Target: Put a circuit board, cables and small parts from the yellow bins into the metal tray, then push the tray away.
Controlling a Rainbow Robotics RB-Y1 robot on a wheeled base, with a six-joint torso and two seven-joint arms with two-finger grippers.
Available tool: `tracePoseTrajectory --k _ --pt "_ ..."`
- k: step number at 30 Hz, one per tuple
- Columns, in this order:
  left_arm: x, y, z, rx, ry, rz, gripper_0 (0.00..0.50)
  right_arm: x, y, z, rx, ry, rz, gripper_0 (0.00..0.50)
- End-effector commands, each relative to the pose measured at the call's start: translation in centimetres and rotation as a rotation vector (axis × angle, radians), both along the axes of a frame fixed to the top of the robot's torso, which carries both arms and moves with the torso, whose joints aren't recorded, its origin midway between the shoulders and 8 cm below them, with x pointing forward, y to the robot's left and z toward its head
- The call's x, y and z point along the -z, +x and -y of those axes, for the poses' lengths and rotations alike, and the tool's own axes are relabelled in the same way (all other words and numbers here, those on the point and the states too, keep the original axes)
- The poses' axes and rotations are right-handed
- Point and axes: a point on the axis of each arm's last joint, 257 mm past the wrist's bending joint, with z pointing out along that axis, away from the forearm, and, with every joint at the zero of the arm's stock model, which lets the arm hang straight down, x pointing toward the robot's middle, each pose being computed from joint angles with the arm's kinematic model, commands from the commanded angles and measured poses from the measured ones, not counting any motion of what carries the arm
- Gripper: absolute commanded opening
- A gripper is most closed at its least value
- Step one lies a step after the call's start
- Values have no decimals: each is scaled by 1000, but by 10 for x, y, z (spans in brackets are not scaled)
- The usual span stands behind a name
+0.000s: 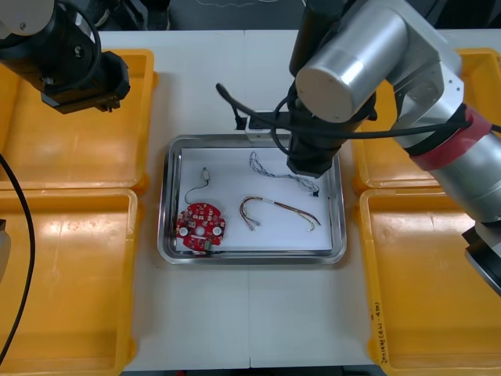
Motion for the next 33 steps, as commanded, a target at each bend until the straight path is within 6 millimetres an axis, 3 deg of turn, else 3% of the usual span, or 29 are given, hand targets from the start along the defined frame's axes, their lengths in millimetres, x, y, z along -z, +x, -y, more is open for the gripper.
tracePoseTrajectory --k 1,7,14,26,33 --pt "-36 5 11 0 -22 72 0 -57 12 30 88 55 53 500" --pt "-35 4 14 8 -25 68 0 -78 12 66 259 97 65 500" --pt "-35 3 18 23 -29 66 0 -83 1 85 438 239 -2 500" --pt "-19 -5 42 88 22 38 0 -81 -26 132 766 452 -50 500" --pt "-8 -12 67 135 13 15 0 -61 -46 161 932 531 -56 500"
